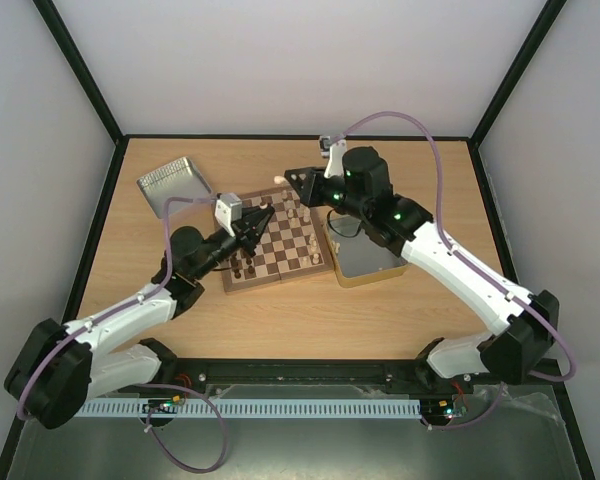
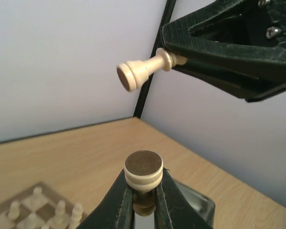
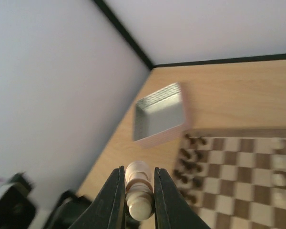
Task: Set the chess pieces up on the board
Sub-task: Pick up the chess piece from the chessboard, then place the chess piece on the chessboard.
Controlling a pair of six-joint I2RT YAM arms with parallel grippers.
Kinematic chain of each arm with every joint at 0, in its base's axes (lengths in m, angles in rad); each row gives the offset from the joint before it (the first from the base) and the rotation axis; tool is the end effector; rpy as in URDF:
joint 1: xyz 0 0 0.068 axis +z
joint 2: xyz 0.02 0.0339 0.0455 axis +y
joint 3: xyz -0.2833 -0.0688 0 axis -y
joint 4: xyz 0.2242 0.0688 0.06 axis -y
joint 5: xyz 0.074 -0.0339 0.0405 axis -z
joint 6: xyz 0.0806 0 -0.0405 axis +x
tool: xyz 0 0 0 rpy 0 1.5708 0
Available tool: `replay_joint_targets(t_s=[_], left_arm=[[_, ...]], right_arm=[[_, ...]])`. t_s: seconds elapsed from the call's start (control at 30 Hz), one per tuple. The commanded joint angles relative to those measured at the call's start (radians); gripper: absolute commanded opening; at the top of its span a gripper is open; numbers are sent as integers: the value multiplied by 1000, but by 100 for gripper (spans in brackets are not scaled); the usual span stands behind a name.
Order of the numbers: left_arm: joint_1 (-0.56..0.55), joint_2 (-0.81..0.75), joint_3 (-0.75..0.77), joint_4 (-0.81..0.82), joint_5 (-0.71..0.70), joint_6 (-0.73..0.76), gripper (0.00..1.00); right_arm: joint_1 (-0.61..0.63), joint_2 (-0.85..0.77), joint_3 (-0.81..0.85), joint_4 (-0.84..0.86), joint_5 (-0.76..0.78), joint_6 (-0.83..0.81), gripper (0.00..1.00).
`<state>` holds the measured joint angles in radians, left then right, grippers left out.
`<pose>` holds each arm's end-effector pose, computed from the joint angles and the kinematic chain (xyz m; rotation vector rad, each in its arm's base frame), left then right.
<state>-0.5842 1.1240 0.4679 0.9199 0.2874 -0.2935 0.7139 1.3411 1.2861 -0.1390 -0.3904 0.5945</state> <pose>0.2025 -0.1613 0.3192 0.4492 1.3025 -0.9286 0.2281 0.2382 0.4083 -0.4249 1.8915 1.2581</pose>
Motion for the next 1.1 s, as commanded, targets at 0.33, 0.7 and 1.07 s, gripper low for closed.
replay_joint_targets(t_s=[0.33,0.7,1.07], left_arm=[[9,-170,93,-730,-113,-110,7],[20,-161,99,-725,-92,-94,8],[30,-155,94,-725,-80,-101,8]], right_arm=[[13,367,104,-423,492,-118,10],[22,548,172,-389,532,-131,8],[22,603,123,-286,572,-134,8]])
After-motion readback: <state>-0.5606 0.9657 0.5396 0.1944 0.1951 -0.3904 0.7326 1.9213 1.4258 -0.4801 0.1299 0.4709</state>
